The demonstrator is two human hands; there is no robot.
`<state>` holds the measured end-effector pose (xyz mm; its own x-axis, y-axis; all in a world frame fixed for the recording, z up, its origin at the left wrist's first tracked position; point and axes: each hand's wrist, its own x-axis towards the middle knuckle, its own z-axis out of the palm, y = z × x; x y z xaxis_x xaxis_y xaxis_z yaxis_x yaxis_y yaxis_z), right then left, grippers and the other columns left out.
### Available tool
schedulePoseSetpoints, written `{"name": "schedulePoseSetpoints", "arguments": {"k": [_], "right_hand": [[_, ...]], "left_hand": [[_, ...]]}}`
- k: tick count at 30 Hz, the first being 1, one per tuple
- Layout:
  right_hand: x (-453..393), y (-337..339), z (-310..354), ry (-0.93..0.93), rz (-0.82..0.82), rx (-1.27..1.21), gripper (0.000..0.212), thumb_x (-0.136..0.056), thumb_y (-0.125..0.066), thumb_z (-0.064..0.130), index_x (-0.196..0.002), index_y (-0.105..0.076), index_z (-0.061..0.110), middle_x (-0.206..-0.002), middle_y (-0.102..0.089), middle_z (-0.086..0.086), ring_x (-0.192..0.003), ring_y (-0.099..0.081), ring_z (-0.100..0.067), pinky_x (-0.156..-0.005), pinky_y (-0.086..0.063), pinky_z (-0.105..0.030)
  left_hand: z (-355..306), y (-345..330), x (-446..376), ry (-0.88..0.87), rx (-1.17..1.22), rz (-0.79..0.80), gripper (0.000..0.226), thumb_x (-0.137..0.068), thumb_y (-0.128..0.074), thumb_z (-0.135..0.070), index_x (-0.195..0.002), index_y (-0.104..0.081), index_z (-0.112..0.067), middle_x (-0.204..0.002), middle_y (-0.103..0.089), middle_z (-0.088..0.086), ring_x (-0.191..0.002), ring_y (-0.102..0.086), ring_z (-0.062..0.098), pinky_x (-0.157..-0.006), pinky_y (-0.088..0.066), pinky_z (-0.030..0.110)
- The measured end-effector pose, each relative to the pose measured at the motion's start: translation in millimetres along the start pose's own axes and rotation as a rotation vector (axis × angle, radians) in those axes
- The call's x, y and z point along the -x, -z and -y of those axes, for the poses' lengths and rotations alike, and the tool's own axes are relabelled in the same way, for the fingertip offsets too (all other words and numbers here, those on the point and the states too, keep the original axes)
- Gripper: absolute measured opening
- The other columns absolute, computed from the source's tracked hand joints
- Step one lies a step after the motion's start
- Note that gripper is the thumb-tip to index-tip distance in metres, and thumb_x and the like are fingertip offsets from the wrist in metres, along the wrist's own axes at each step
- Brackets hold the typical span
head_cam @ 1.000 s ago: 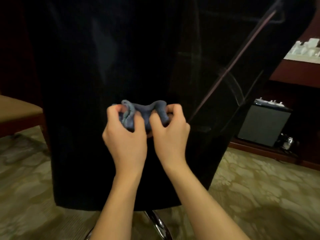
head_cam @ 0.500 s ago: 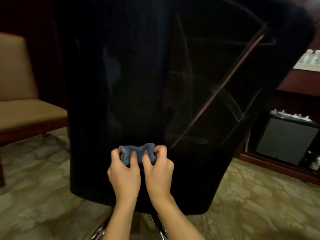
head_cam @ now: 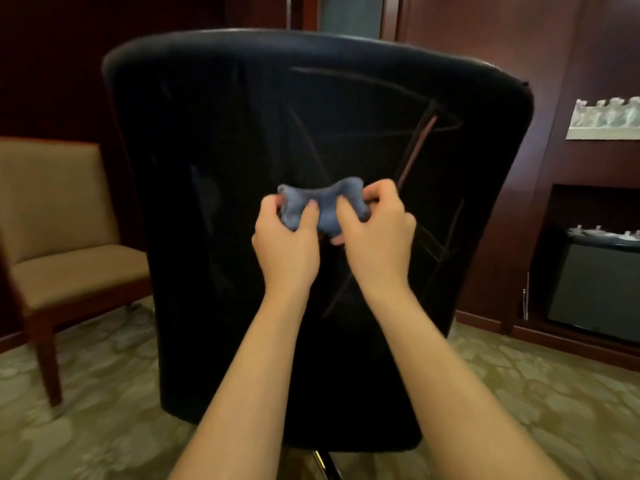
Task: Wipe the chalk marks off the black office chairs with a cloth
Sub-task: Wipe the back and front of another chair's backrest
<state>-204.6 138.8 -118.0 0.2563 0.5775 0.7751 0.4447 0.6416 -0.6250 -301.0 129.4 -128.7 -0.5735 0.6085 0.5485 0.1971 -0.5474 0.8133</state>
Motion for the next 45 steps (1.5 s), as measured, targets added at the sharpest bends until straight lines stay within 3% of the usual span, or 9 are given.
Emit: {"name": "schedulePoseSetpoints", "arguments": {"k": [4, 12, 17, 21, 24, 28, 34, 42, 45], "right_hand": [[-6, 4, -15, 0.008, 0.014, 0.045, 0.016, -0.088, -0.059, 0.031, -0.088, -0.045, 0.024, -0.070, -0.063, -0.001, -0.061, -0.066, -0.023, -0.056, -0.057, -0.045], [87, -20, -96, -0.074, 0.097, 0.009, 0.030, -0.083, -0.045, 0.056, -0.093, -0.044, 0.028, -0.073, -0.066, -0.001, -0.064, -0.067, -0.023, -0.056, -0.055, -0.047], [125, -19, -123, -0.194, 0.201, 0.071, 0.017, -0.091, -0.055, 0.043, -0.096, -0.045, 0.031, -0.076, -0.066, 0.004, -0.068, -0.068, -0.018, -0.059, -0.057, -0.045], [110, -9, -105, -0.211, 0.224, 0.002, 0.019, -0.086, -0.055, 0.046, -0.096, -0.048, 0.031, -0.078, -0.068, 0.002, -0.070, -0.069, -0.019, -0.062, -0.058, -0.046], [64, 5, -66, -0.133, 0.121, -0.104, 0.031, -0.079, -0.049, 0.057, -0.094, -0.047, 0.030, -0.074, -0.068, -0.001, -0.067, -0.069, -0.023, -0.063, -0.057, -0.046], [-14, 14, 3, 0.102, 0.036, -0.187, 0.018, -0.084, -0.059, 0.040, -0.092, -0.048, 0.028, -0.073, -0.067, -0.001, -0.065, -0.069, -0.023, -0.062, -0.057, -0.046], [-83, 12, 87, 0.287, 0.012, -0.160, 0.016, -0.093, -0.062, 0.028, -0.094, -0.049, 0.019, -0.078, -0.061, 0.004, -0.068, -0.069, -0.017, -0.057, -0.060, -0.040], [-28, -11, 36, 0.140, 0.171, 0.186, 0.024, -0.090, -0.059, 0.035, -0.103, -0.047, 0.018, -0.090, -0.067, -0.016, -0.087, -0.064, -0.043, -0.073, -0.052, -0.046], [-3, -18, 13, 0.153, 0.272, 0.222, 0.024, -0.091, -0.060, 0.034, -0.100, -0.043, 0.020, -0.087, -0.067, -0.007, -0.083, -0.067, -0.034, -0.074, -0.053, -0.049]], "left_hand": [[-9, -18, 8, -0.087, -0.093, -0.035, 0.011, -0.093, -0.065, -0.024, -0.090, -0.054, -0.024, -0.079, -0.065, -0.008, -0.070, -0.061, -0.002, -0.057, -0.044, 0.012], [79, 5, 61, -0.062, -0.332, -0.013, 0.011, -0.093, -0.064, -0.026, -0.096, -0.053, -0.027, -0.088, -0.067, -0.006, -0.083, -0.066, 0.015, -0.072, -0.051, 0.033], [116, 12, 91, 0.123, -0.400, 0.003, 0.011, -0.093, -0.064, -0.029, -0.096, -0.054, -0.030, -0.089, -0.066, -0.007, -0.085, -0.066, 0.019, -0.076, -0.056, 0.045], [94, 15, 82, 0.162, -0.320, -0.024, 0.014, -0.090, -0.069, -0.025, -0.090, -0.056, -0.029, -0.080, -0.065, -0.010, -0.085, -0.068, 0.018, -0.075, -0.054, 0.036], [52, 6, 54, -0.015, -0.189, -0.051, 0.013, -0.089, -0.071, -0.023, -0.090, -0.059, -0.026, -0.077, -0.068, -0.007, -0.075, -0.067, 0.008, -0.069, -0.055, 0.033], [-14, -10, -6, -0.269, -0.054, -0.170, 0.016, -0.085, -0.069, -0.029, -0.095, -0.061, -0.020, -0.082, -0.068, -0.008, -0.076, -0.064, 0.004, -0.075, -0.055, 0.032], [-95, -11, -64, -0.357, 0.056, -0.235, 0.015, -0.088, -0.067, -0.026, -0.098, -0.063, -0.016, -0.088, -0.070, -0.006, -0.084, -0.068, 0.007, -0.081, -0.058, 0.036], [-12, 1, -35, -0.230, -0.183, -0.230, 0.011, -0.089, -0.067, -0.025, -0.093, -0.060, -0.018, -0.076, -0.065, -0.006, -0.077, -0.066, 0.021, -0.066, -0.046, 0.031], [17, 8, -13, -0.137, -0.179, -0.170, 0.011, -0.093, -0.066, -0.026, -0.086, -0.057, -0.024, -0.071, -0.064, -0.006, -0.064, -0.062, 0.003, -0.057, -0.042, 0.019]]}}
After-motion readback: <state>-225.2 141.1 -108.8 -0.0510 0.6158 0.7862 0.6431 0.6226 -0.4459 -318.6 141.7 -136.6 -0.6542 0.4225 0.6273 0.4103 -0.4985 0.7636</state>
